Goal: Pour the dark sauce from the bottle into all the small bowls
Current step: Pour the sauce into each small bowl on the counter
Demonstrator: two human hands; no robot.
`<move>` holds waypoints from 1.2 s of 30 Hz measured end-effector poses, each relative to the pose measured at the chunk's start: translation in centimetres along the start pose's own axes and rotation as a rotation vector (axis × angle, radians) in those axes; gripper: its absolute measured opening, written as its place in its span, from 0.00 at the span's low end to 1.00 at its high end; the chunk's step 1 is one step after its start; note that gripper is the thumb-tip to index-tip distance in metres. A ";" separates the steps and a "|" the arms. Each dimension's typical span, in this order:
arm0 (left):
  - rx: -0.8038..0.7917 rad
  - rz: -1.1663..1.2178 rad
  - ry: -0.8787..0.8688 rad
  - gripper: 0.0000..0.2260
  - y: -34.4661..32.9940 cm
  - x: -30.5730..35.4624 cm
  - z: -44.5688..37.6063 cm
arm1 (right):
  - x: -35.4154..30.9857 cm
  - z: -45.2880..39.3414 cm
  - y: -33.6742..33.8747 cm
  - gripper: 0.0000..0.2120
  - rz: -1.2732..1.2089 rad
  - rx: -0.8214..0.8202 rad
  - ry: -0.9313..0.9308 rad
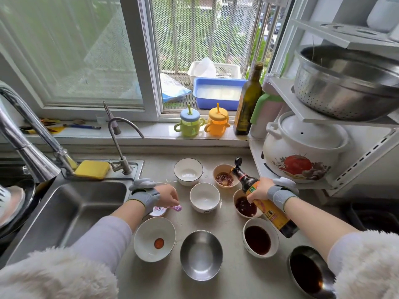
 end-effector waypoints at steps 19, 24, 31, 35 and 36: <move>0.004 0.025 0.036 0.20 -0.3 0.5 1.4 | 0.3 1.4 0.8 0.20 -0.417 0.152 0.153; 0.002 0.128 0.074 0.20 -0.2 0.1 2.5 | -1.1 1.7 1.9 0.28 -0.483 0.199 0.255; 0.064 0.144 0.101 0.15 0.7 -1.2 5.3 | -5.3 3.0 2.0 0.27 -0.384 0.144 0.355; 0.067 0.101 0.088 0.15 1.4 -3.0 5.7 | -6.8 3.6 1.1 0.29 -0.327 0.134 0.334; 0.062 0.102 0.085 0.15 1.5 -3.8 5.7 | -7.2 3.8 0.8 0.30 -0.312 0.139 0.322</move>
Point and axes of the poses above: each hand's wrist, its own z-axis away from the middle knuckle, its own y-axis out of the back of the hand, x = y × z, the point moved 1 cm from there along -z, towards the middle knuckle, and after that the axes turned 2 degrees about x, right-handed, at the moved point
